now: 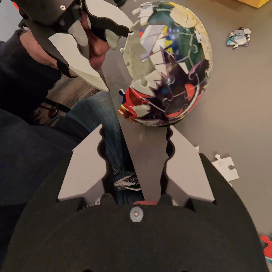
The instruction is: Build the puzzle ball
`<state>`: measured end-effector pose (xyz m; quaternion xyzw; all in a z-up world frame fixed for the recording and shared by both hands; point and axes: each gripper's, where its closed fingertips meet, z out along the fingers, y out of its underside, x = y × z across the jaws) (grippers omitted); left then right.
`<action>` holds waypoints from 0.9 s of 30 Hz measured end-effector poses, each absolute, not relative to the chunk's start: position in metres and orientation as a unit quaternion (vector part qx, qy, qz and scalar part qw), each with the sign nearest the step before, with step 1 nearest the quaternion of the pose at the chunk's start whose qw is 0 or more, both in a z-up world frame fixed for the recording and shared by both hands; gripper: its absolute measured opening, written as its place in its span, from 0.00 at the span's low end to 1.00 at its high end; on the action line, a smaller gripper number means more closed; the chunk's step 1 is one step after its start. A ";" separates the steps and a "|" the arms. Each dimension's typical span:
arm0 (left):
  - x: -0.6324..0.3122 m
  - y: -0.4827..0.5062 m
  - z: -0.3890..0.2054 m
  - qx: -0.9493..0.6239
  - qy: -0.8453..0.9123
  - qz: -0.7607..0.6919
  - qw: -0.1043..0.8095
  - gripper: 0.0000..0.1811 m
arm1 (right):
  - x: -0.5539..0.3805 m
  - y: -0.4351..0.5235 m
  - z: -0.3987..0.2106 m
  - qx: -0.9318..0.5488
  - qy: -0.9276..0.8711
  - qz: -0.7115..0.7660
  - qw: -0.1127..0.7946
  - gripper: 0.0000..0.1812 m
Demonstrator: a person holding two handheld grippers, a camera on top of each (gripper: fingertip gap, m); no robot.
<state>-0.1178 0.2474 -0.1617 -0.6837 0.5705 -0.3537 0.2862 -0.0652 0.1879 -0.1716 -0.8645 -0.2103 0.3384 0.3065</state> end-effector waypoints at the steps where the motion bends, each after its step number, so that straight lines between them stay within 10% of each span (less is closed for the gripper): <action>1: -0.117 0.246 -0.161 -0.683 0.568 -0.360 0.286 0.49 | -0.066 0.189 -0.171 -0.865 -0.209 0.338 0.306 0.46; 27: -0.129 0.265 -0.150 -0.672 0.534 -0.415 0.302 0.55 | -0.032 0.205 -0.183 -0.878 -0.241 0.295 0.291 0.42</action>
